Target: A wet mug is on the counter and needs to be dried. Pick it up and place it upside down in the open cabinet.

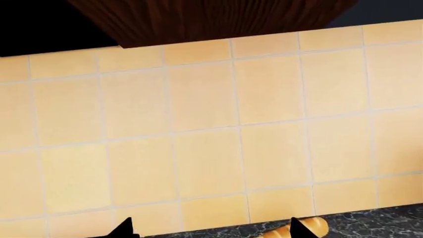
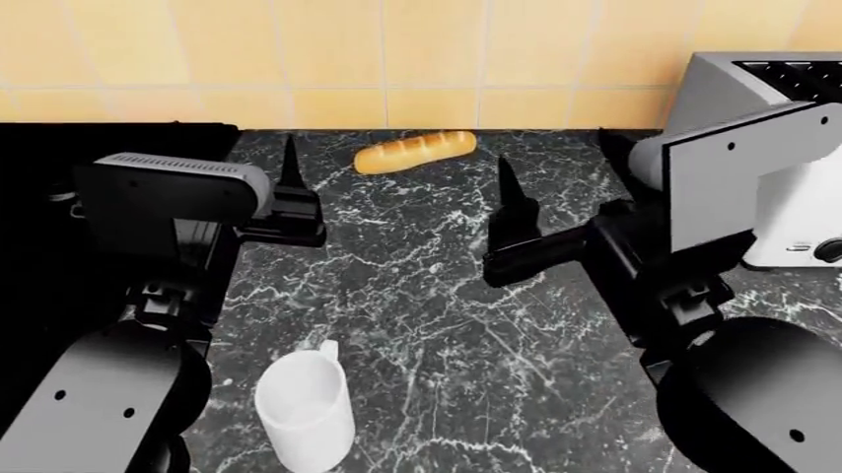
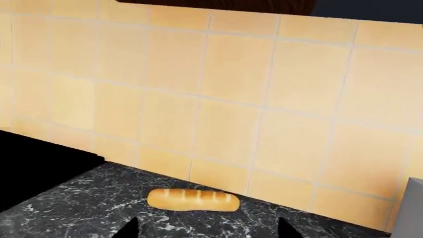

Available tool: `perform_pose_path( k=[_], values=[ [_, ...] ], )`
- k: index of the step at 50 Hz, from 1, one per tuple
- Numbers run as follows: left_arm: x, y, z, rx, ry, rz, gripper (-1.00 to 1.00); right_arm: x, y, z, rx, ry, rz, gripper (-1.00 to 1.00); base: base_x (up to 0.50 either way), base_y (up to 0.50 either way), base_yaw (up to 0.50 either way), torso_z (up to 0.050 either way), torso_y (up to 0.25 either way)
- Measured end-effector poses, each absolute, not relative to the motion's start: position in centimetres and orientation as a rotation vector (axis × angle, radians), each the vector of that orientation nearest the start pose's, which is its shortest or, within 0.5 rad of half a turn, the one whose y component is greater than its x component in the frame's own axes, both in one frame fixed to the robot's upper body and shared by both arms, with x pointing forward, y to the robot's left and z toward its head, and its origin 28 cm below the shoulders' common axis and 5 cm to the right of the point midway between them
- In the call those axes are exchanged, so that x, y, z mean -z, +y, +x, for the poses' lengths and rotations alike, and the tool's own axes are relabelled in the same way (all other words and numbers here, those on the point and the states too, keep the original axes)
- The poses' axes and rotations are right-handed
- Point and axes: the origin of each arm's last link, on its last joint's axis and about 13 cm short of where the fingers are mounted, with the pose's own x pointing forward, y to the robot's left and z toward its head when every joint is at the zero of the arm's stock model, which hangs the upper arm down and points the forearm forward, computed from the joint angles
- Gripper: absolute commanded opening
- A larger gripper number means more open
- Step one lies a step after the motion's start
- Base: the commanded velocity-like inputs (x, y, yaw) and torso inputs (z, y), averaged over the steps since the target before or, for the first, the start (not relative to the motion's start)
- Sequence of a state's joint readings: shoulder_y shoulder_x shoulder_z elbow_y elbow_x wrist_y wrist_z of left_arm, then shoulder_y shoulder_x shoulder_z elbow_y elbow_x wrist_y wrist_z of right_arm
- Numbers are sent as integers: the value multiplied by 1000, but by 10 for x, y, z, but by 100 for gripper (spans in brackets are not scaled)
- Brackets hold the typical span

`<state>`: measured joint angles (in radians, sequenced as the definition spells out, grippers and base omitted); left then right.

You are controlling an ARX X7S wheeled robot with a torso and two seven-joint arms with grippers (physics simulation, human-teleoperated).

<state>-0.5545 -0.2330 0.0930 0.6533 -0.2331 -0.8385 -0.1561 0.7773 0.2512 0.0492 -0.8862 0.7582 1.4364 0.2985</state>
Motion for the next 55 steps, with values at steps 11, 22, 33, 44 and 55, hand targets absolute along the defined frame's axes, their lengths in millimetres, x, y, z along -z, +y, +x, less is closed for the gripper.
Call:
perform_pose_path(
  k=[11, 22, 33, 44, 55],
  values=[
    [-217, 219, 253, 42, -345, 105, 100, -250, -89, 191, -561, -114, -138, 100, 0, 0, 0, 0, 0],
    [-222, 219, 255, 32, -355, 116, 100, -230, -89, 171, -789, -54, -160, 100, 0, 0, 0, 0, 0],
    [-222, 220, 255, 27, -357, 123, 100, -206, -86, 163, -928, 12, -163, 100, 0, 0, 0, 0, 0],
    [-220, 221, 255, 24, -355, 123, 100, -188, -82, 160, -1020, 67, -171, 100, 0, 0, 0, 0, 0],
    [-218, 222, 255, 21, -352, 121, 100, -173, -79, 160, -1063, 106, -178, 100, 0, 0, 0, 0, 0]
  ],
)
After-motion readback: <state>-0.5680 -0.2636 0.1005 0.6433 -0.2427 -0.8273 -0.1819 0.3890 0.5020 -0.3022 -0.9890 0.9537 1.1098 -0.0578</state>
